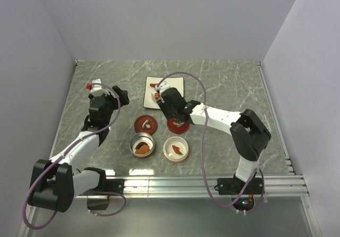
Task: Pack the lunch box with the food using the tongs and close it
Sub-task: Pick up the food using the clamp
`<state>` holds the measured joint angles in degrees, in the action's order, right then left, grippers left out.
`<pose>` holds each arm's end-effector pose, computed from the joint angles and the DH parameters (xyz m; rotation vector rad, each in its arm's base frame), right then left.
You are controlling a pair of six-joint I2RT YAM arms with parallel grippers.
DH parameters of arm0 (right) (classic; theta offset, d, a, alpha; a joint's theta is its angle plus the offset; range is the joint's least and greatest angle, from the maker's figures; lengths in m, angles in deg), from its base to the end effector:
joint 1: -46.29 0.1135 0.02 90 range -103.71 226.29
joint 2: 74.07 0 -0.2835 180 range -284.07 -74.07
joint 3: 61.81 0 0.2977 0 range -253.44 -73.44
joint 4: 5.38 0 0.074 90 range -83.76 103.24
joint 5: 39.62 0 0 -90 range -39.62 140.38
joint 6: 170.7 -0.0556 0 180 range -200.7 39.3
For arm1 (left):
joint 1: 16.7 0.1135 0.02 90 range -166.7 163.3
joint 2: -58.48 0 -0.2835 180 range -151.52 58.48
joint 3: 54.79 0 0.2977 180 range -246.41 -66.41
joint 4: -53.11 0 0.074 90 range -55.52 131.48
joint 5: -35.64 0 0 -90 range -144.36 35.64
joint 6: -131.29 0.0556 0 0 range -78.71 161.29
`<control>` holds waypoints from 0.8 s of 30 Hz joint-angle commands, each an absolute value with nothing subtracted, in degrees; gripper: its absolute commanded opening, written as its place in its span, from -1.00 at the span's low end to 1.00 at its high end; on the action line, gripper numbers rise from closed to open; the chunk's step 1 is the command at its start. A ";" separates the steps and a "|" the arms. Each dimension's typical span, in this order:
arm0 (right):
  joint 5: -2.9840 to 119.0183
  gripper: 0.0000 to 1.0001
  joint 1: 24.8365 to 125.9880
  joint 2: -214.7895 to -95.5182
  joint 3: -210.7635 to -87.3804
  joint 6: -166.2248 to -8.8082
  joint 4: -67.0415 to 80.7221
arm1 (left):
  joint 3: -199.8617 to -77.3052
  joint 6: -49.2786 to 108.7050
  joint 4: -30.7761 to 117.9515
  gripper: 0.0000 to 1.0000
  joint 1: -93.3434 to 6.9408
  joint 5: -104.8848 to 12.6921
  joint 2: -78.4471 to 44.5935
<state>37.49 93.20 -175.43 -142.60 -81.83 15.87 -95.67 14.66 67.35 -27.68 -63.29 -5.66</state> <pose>0.3165 0.3202 0.2014 -0.7814 2.1471 0.1799 0.2934 -0.0481 0.2308 -0.3508 1.7032 -0.3493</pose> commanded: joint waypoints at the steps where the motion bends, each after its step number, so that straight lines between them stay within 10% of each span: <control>1: 36.58 -0.03 92.69 -176.81 -146.73 -81.23 15.12 | -96.30 15.10 69.96 0.99 -27.86 -64.02 -5.51; 24: 36.57 -0.53 92.60 -169.90 -142.89 -81.23 16.09 | -96.30 15.19 70.05 0.99 -27.95 -63.67 -5.24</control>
<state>35.57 92.96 -176.92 -144.83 -81.43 18.01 -95.67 14.66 67.35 -27.68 -63.26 -5.66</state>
